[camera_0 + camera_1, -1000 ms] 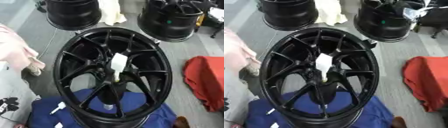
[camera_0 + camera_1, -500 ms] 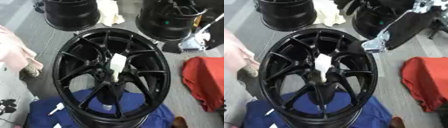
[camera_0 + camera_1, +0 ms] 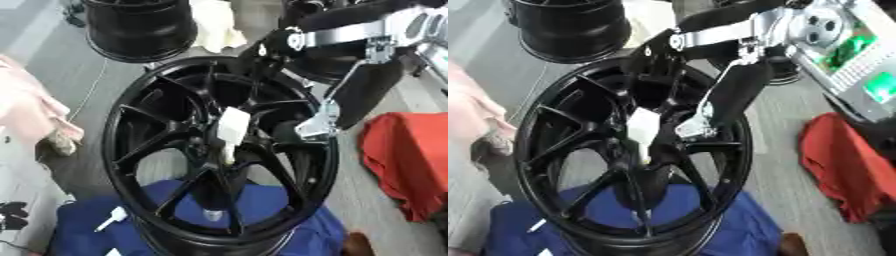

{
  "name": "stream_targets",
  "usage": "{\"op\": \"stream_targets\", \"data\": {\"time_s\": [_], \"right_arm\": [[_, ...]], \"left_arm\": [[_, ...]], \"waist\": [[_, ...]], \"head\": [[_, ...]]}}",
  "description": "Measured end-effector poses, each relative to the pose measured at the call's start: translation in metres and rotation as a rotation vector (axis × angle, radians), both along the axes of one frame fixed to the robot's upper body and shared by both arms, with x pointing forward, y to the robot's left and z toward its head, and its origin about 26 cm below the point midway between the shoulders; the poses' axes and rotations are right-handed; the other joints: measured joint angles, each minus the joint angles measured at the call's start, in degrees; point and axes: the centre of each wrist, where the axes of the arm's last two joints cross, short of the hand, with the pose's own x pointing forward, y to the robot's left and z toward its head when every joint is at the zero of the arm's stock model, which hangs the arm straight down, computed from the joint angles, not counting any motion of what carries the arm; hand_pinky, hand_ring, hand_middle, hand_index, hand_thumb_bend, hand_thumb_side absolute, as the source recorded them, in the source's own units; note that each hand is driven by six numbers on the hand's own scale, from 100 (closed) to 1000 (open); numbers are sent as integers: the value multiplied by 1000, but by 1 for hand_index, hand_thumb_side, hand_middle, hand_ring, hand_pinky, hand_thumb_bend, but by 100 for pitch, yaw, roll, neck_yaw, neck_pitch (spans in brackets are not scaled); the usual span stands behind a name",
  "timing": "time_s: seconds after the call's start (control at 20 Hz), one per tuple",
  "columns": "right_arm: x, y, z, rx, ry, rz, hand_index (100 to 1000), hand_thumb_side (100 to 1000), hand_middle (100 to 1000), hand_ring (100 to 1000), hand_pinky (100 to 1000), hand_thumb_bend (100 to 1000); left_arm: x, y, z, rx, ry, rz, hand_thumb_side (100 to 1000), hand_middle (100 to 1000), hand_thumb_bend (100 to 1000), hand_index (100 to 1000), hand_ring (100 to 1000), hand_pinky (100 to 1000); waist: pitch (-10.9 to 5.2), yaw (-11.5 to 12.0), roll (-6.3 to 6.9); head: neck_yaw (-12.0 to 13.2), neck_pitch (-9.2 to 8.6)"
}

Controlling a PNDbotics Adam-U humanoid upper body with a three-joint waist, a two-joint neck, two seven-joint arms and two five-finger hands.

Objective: Pull the pin out of the wheel hub.

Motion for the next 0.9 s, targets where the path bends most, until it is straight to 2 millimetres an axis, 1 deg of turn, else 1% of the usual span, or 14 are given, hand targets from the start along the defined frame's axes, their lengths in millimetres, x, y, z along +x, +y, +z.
{"op": "stream_targets", "data": {"time_s": [0.5, 0.7, 0.9], "right_arm": [[32, 22, -31, -39, 29, -24, 971, 352, 921, 891, 850, 361], [41, 30, -42, -43, 47, -26, 970, 373, 918, 886, 845, 350], [48, 36, -50, -48, 58, -32, 969, 380, 907, 879, 841, 357]], "left_arm": [[1, -1, 0, -1, 4, -7, 768, 618, 278, 783, 645, 739], [2, -2, 1, -2, 4, -10, 769, 619, 277, 784, 647, 739], [3, -2, 1, -3, 4, -11, 769, 619, 278, 784, 647, 739]], "waist": [[0, 21, 24], [0, 27, 27], [0, 34, 30]], "head": [[-71, -1], [-88, -1], [-90, -1]]}}
